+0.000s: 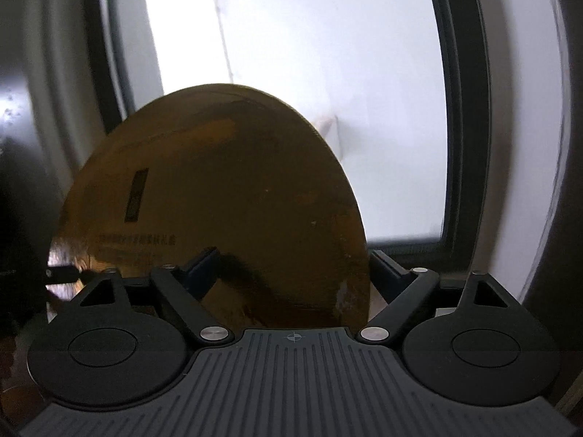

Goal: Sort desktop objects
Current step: 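Grasp the rim of the gold lid with the left tool while the right tool grasps it too, then swing the gold lid down over the box with both tools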

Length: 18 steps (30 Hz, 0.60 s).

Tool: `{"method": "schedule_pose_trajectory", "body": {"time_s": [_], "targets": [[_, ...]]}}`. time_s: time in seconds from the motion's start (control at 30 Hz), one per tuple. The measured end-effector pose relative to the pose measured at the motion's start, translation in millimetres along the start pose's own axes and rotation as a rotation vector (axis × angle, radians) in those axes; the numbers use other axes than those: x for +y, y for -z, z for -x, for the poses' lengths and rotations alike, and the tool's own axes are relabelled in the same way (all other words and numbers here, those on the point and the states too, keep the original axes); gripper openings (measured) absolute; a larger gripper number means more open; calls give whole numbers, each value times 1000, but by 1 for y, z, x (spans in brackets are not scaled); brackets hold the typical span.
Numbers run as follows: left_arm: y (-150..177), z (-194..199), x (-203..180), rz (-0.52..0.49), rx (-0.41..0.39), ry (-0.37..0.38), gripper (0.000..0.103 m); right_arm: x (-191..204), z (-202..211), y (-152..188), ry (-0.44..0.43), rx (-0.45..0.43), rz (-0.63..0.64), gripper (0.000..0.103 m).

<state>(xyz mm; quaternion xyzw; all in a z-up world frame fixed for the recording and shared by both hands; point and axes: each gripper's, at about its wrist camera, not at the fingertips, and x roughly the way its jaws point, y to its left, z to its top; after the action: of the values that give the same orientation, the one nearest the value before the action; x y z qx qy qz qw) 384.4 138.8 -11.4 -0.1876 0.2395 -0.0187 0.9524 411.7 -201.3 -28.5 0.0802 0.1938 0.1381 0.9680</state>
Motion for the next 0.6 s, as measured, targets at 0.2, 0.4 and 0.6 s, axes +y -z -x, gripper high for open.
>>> {"method": "schedule_pose_trajectory", "body": {"time_s": [0.2, 0.4, 0.6], "targets": [[-23, 63, -21, -36, -87, -6, 102, 16, 58, -26, -11, -85, 46, 85], [-27, 139, -44, -61, -116, -40, 102, 37, 132, -42, -35, -122, 86, 83], [-3, 202, -62, -39, -75, -56, 102, 50, 212, -39, -28, -104, 101, 83]]}}
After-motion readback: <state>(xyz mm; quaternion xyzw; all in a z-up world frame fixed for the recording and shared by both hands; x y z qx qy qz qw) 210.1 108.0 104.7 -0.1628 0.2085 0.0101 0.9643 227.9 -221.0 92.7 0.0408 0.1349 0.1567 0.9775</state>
